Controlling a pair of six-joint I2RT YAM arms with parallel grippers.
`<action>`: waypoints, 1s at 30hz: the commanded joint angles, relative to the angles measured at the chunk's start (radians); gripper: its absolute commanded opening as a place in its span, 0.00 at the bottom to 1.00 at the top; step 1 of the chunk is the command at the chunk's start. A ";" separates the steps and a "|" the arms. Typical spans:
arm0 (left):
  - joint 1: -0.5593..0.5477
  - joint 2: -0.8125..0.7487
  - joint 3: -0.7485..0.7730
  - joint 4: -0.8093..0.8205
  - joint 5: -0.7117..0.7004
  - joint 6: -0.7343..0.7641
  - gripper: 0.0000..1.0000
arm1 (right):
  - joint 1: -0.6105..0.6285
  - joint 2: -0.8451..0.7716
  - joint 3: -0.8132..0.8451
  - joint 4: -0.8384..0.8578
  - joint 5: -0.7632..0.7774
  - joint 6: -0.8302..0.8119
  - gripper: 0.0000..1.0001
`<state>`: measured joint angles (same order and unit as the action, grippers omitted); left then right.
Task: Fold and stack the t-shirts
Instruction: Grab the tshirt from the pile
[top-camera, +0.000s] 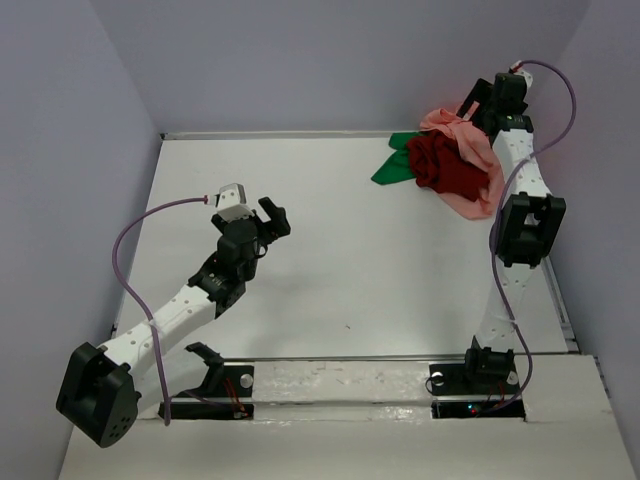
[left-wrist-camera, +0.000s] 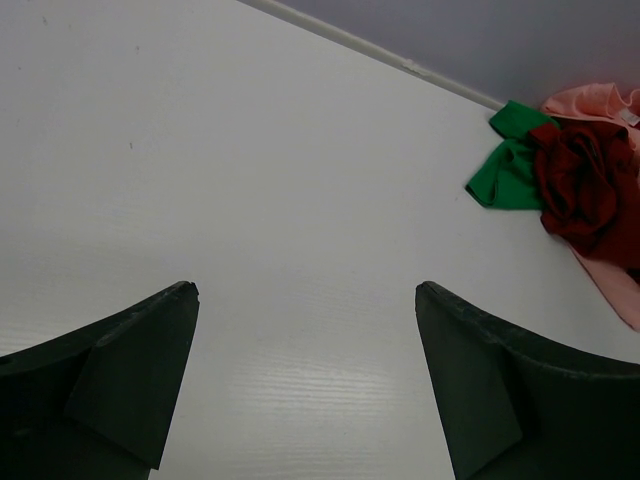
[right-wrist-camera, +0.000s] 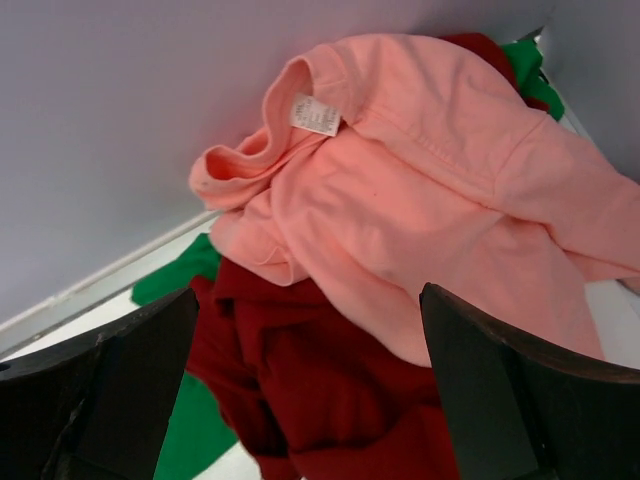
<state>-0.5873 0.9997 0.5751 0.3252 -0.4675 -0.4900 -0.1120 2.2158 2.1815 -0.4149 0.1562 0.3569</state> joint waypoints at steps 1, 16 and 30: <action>0.004 -0.010 -0.003 0.049 0.006 -0.002 0.99 | -0.006 0.065 0.110 -0.045 0.117 -0.052 0.98; 0.004 0.008 -0.001 0.055 0.009 -0.001 0.99 | -0.025 0.297 0.271 -0.051 0.140 -0.071 0.96; 0.003 0.019 0.005 0.057 0.013 -0.001 0.99 | -0.034 0.254 0.250 -0.068 0.013 -0.046 0.00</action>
<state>-0.5873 1.0145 0.5751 0.3328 -0.4522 -0.4946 -0.1383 2.5294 2.4004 -0.4885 0.2558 0.2958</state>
